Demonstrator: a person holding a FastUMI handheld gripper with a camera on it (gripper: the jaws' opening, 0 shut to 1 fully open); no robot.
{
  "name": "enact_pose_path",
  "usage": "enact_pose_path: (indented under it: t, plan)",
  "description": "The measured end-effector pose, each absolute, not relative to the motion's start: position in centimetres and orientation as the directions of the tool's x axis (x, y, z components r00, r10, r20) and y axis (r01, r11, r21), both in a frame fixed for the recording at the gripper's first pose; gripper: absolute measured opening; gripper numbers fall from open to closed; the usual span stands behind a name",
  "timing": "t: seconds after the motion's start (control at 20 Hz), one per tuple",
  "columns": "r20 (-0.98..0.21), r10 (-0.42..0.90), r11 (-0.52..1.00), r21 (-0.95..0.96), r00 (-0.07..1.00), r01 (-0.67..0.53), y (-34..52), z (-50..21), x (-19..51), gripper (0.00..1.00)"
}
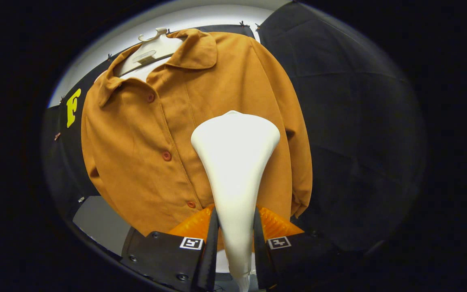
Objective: Iron the clothes twice with a garment steamer, once on the left side and once on the right side.
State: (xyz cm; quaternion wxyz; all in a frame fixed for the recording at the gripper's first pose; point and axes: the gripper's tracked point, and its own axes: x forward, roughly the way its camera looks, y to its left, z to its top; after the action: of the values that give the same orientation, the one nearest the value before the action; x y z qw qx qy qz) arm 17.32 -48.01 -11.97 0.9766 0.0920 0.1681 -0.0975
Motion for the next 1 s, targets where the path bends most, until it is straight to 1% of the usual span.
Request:
enact_pose_path:
  t: [0.45, 0.65, 0.8, 1.0]
  plan:
    - [-0.485, -0.203, 0.95, 0.111, 0.851, 0.29, -48.9, -19.5, 15.0, 0.43]
    - [-0.53, -0.219, 0.941, 0.108, 0.819, 0.321, -48.8, -21.4, 13.7, 0.43]
    - [-0.52, -0.239, 0.936, 0.1, 0.82, 0.336, -48.2, -20.7, 12.0, 0.43]
    - [-0.446, -0.275, 0.936, 0.078, 0.852, 0.343, -46.3, -17.0, 10.0, 0.43]
